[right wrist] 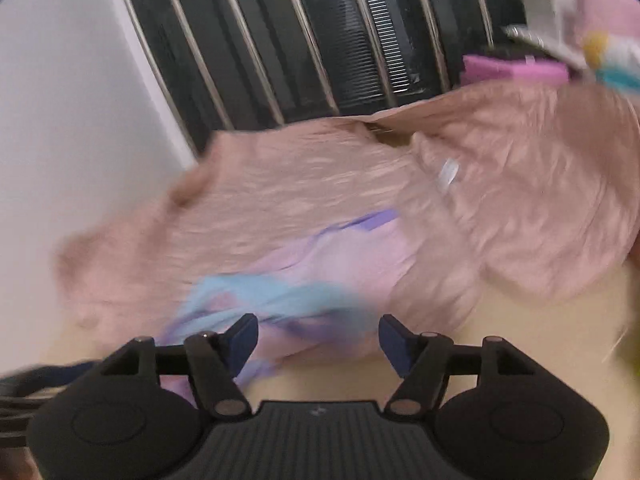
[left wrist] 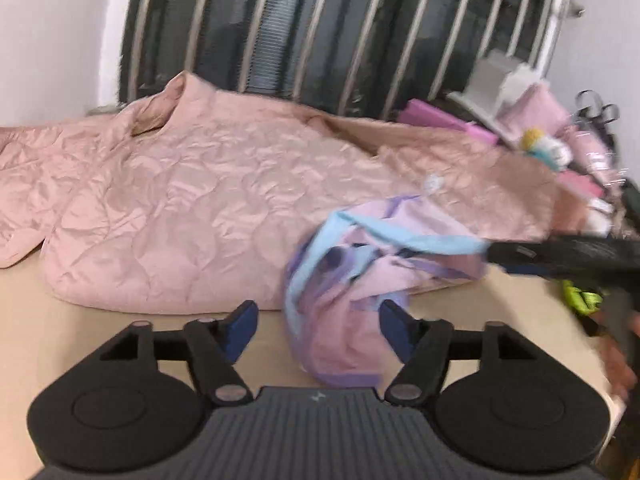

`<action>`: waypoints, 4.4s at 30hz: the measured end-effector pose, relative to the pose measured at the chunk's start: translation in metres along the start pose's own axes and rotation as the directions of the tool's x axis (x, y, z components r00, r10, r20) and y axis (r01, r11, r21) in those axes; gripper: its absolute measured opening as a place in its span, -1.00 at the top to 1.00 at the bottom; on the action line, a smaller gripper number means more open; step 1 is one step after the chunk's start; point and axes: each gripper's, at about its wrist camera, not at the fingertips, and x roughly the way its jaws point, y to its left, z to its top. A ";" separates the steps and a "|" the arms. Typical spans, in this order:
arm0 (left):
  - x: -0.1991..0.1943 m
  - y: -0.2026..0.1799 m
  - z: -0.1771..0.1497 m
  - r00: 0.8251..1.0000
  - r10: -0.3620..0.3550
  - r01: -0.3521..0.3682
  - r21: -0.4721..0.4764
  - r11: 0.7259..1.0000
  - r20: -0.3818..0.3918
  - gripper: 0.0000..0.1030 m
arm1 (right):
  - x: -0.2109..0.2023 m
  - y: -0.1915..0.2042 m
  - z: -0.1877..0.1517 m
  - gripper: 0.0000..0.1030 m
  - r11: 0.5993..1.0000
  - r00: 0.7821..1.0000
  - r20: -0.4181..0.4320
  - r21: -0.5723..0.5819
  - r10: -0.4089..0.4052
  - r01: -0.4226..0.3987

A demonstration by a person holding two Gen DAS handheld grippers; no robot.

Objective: Fold clothes

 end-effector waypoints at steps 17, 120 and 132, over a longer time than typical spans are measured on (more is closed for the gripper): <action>-0.022 -0.092 -0.069 0.959 -0.260 0.273 0.130 0.953 -0.110 0.96 | 0.017 0.034 -0.020 -0.44 0.968 0.967 -0.047 0.040 0.251 -0.249; -0.091 -0.070 -0.075 0.992 0.012 -0.032 0.154 0.988 0.128 -0.02 | -0.112 0.132 -0.144 0.85 0.717 0.955 0.282 -0.646 -0.094 0.261; -0.065 -0.098 -0.107 0.992 0.119 -0.124 0.159 0.980 0.041 0.00 | -0.178 0.067 -0.123 0.87 0.825 0.902 0.364 -0.417 -0.233 0.382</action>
